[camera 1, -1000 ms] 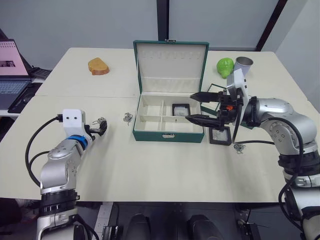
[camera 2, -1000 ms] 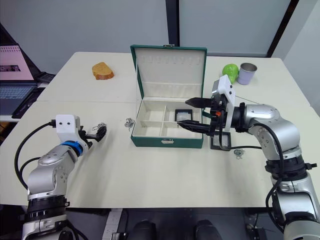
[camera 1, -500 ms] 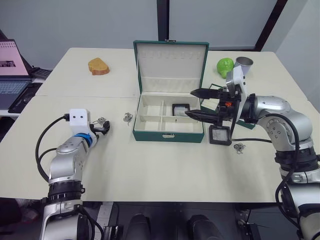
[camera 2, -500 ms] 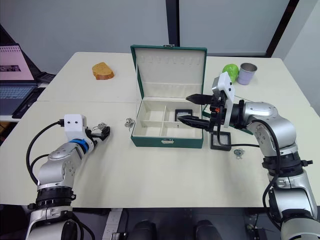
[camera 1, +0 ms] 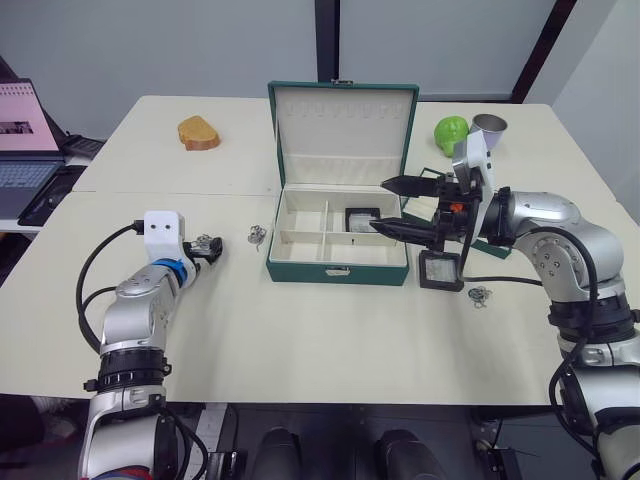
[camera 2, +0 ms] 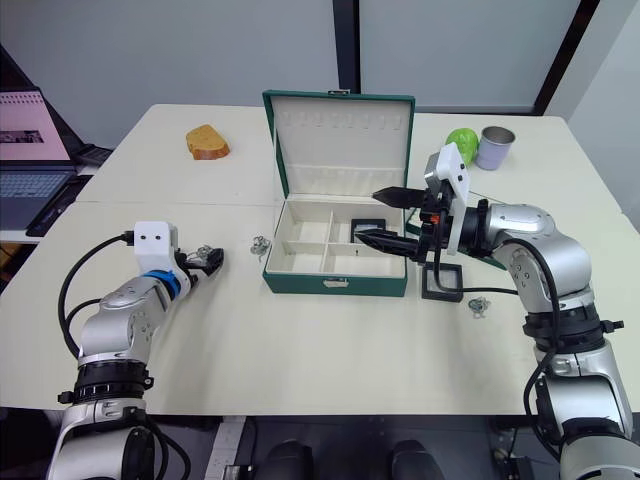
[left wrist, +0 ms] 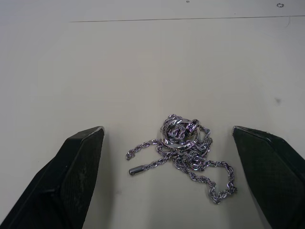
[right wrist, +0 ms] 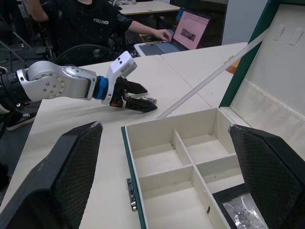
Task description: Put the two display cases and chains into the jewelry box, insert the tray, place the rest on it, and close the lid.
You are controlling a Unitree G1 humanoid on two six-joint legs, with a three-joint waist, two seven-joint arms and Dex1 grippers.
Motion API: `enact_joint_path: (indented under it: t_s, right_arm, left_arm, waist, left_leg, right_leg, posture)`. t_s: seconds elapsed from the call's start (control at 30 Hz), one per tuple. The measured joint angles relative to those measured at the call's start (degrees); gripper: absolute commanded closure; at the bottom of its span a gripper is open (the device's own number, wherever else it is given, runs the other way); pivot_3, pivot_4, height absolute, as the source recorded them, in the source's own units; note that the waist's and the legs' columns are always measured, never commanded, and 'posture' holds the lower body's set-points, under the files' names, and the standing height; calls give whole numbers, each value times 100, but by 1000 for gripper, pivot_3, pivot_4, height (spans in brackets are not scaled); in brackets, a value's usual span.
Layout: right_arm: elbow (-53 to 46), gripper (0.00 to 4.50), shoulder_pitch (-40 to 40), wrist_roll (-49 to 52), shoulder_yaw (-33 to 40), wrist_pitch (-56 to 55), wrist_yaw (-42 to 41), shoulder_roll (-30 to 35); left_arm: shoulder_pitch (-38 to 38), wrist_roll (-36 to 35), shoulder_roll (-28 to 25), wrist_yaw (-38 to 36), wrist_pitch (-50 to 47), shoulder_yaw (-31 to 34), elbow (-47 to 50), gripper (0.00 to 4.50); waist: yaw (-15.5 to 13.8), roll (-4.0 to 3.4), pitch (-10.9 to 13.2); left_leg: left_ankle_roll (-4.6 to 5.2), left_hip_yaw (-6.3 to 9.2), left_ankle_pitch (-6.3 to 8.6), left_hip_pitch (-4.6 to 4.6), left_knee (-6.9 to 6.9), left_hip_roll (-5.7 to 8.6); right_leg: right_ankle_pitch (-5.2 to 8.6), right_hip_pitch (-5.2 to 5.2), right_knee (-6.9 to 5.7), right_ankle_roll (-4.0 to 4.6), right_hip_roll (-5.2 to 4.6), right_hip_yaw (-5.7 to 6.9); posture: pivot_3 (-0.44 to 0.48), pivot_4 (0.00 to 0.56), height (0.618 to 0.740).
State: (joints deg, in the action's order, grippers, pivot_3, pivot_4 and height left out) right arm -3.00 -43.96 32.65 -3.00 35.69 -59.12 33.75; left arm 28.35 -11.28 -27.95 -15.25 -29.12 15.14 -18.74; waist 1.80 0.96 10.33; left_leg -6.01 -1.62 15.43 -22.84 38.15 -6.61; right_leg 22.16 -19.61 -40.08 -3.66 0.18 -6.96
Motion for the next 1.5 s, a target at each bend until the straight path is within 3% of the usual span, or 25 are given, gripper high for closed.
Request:
enact_joint_path:
  t_s: [0.4,1.03,1.5]
  right_arm:
    - [97,0,-13,0,125,-20,-35,12]
    - [-174,0,-75,355,238,174,-195,31]
    - [-23,0,-151,251,232,85,-211,-11]
  left_arm:
    - [-59,3,-15,-37,-50,-74,112,3861]
    - [-215,-102,187,275,-84,127,350,3908]
    - [-388,-268,246,478,-646,272,923,3908]
  waist:
    - [11,-14,-9]
    - [15,-19,-11]
    - [13,-18,-11]
  left_leg:
    - [0,-3,0,5,-4,0]
    - [0,-4,0,5,-6,-1]
    - [0,-4,0,2,-7,-1]
  right_leg:
    - [0,0,1,0,1,-5]
    - [0,0,2,0,2,-9]
    - [0,-2,7,0,2,-9]
  posture:
    - [0,150,740]
    - [0,150,740]
    - [0,150,740]
